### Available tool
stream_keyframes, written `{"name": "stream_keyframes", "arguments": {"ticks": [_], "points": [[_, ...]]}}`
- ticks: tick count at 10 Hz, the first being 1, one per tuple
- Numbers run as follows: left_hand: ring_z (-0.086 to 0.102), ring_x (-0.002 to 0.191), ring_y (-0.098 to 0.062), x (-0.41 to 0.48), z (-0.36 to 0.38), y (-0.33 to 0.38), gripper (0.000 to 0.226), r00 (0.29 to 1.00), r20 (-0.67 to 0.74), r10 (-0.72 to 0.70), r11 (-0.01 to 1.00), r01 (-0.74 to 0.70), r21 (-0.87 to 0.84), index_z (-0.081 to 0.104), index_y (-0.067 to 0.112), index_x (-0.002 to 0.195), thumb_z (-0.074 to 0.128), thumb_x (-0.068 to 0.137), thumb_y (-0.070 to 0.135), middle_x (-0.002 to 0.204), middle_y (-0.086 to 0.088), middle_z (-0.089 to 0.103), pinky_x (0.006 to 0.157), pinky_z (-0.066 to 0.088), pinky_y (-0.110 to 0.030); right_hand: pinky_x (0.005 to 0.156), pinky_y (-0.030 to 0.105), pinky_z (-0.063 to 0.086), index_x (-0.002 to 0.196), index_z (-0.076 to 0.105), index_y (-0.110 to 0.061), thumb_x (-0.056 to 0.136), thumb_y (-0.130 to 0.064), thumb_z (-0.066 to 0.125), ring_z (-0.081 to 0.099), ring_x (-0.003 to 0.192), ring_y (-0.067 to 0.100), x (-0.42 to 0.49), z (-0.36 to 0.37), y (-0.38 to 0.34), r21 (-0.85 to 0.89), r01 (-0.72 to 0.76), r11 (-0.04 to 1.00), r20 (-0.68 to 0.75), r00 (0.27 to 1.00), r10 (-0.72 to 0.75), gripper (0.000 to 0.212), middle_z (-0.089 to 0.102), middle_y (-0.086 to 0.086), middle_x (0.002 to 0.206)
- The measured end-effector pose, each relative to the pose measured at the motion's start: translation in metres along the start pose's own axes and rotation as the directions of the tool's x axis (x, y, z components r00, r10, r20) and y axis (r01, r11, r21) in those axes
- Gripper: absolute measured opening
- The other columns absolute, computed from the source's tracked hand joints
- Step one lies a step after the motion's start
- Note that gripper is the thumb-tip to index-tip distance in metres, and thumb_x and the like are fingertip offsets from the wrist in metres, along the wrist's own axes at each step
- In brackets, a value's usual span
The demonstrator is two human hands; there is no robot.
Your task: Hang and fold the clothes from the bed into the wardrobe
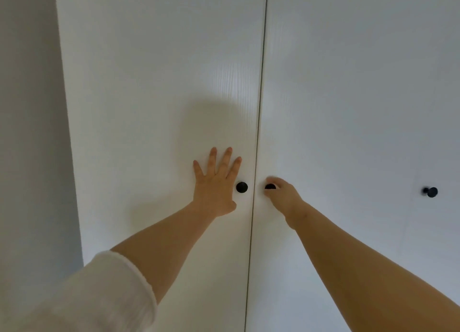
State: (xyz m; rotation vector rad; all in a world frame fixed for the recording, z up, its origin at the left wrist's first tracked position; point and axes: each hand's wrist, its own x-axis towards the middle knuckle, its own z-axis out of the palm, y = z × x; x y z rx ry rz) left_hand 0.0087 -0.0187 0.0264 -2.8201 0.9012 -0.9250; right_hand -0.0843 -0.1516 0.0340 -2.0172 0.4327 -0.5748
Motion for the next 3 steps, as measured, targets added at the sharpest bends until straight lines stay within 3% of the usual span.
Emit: {"name": "stream_keyframes", "arguments": {"ticks": [1,2,3], "points": [[-0.023,0.14,-0.032,-0.01,-0.011,-0.001,0.1,0.997,0.014,0.073,0.996,-0.074,0.043,-0.025,0.027,0.143,0.054,0.084,0.039,0.152,0.001,-0.03,0.109,-0.001,-0.061,0.106,0.032,0.029,0.144,0.028,-0.029,0.092,-0.019,0.053,0.037,0.126,0.023,-0.024,-0.006,0.0,0.086,-0.035,0.996,0.066,0.997,0.03,0.058,0.041,0.002,0.139],[-0.022,0.141,-0.03,-0.03,-0.021,0.004,0.096,0.991,0.048,0.124,0.992,-0.125,0.015,-0.022,0.027,0.144,0.054,0.086,0.036,0.153,0.002,-0.026,0.111,0.0,-0.058,0.088,0.026,0.03,0.141,0.034,-0.022,0.092,-0.017,0.054,0.041,0.105,0.017,-0.057,-0.023,-0.002,0.127,-0.093,0.988,0.077,0.994,0.084,0.053,0.043,0.007,0.135],[-0.019,0.142,-0.029,-0.046,-0.029,0.006,0.094,0.982,0.063,0.179,0.984,-0.18,0.011,-0.019,0.028,0.145,0.054,0.086,0.035,0.154,0.003,-0.022,0.111,0.002,-0.057,0.069,0.024,0.036,0.121,0.054,-0.013,0.091,-0.014,0.055,0.047,0.085,0.016,-0.086,-0.054,-0.014,0.236,-0.024,0.972,-0.07,0.997,0.042,0.03,0.053,0.008,0.108]]}}
